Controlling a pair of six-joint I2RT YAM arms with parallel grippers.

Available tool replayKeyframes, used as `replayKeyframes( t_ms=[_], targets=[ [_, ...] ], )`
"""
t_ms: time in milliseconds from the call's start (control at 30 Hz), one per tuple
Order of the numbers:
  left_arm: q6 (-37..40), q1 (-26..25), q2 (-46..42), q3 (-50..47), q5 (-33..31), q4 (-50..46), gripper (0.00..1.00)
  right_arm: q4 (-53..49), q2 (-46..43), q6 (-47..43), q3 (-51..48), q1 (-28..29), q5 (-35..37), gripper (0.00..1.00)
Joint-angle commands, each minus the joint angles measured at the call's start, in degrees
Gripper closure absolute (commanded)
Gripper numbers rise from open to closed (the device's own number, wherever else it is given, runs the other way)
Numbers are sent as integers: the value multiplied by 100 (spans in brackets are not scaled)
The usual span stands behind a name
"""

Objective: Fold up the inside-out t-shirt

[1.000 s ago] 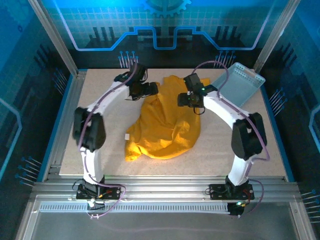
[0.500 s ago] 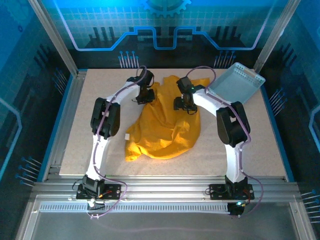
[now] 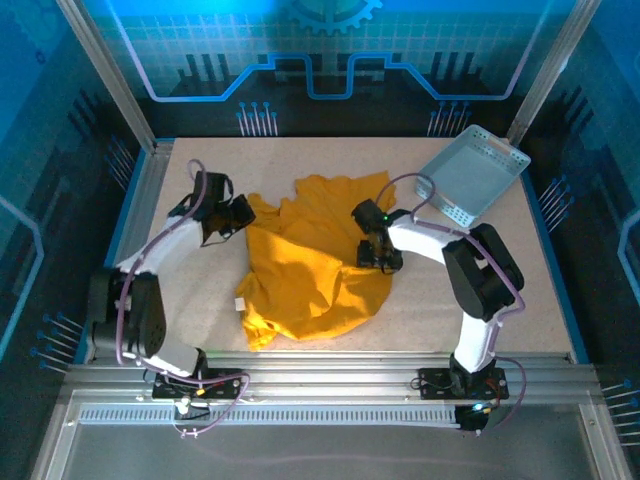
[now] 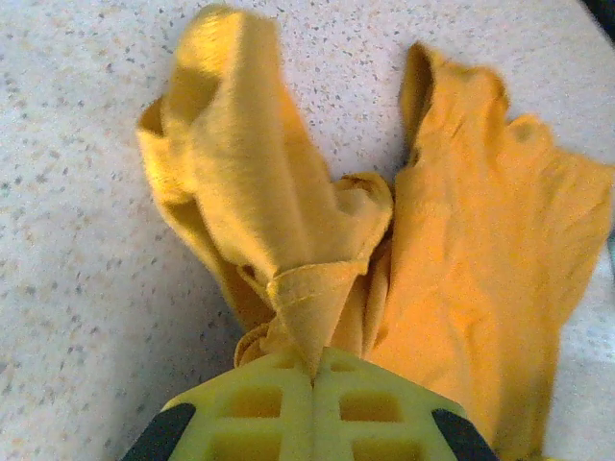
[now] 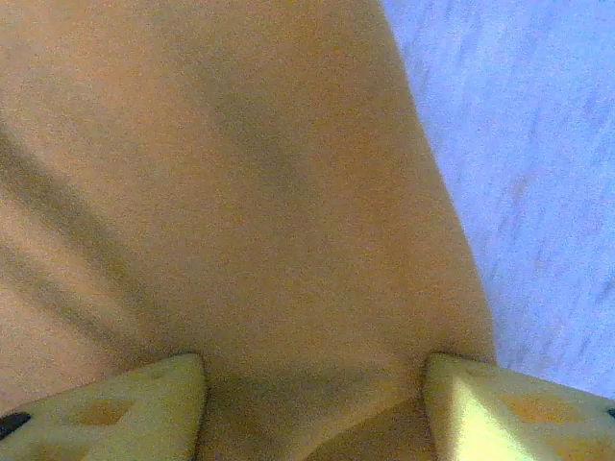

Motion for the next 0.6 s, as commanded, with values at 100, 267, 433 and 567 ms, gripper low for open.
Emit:
replayKeyframes(
  t_ms=[100, 267, 433, 567],
  targets=[
    [55, 150, -325, -694, 541, 260, 100, 7, -730, 247, -154, 459, 72, 35],
    [19, 148, -115, -841, 637, 167, 100, -575, -102, -832, 1881, 8, 722, 27],
    [11, 139, -178, -905, 673, 153, 100, -958, 1382, -1329, 3862, -653, 551, 25],
    [-40, 131, -219, -976, 693, 190, 100, -1469, 2509, -1560, 5293, -854, 519, 26]
  ],
)
